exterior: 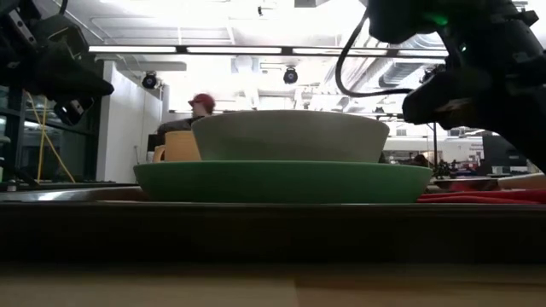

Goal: Set up tray
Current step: Put the yellow table knife to the right side of the blue fork on top of the red table napkin on the brown serving tray, then return to Home Position

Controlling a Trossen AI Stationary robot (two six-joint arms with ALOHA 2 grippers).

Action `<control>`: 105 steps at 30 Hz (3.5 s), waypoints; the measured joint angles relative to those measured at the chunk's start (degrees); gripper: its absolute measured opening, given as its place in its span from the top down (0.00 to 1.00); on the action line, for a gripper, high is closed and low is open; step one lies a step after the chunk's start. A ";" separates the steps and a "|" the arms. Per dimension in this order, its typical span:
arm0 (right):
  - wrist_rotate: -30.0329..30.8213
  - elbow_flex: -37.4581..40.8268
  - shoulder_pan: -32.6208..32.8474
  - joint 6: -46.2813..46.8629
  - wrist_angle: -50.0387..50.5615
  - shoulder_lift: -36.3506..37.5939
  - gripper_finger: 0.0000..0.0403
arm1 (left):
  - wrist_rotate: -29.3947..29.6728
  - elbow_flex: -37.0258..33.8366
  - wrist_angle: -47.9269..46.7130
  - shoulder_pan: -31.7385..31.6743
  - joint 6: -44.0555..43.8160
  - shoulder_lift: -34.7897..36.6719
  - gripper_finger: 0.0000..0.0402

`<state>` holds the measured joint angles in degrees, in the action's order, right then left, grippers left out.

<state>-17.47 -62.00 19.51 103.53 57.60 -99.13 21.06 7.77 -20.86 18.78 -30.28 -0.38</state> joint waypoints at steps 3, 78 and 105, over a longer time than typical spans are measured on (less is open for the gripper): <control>-0.02 0.00 0.00 -0.09 0.39 -0.75 0.97 | -0.02 0.00 -0.30 0.00 0.00 0.00 0.89; -2.60 5.51 -1.62 -3.09 -6.89 -0.26 0.78 | -2.49 0.00 -0.31 -0.01 0.02 -0.02 0.89; 28.94 5.49 -1.62 -16.17 -5.61 25.08 0.77 | -2.61 0.00 0.30 -0.01 -2.83 -0.02 0.89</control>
<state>11.47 -56.51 17.89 87.37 51.99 -74.04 18.45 7.77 -20.56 18.78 -33.11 -0.40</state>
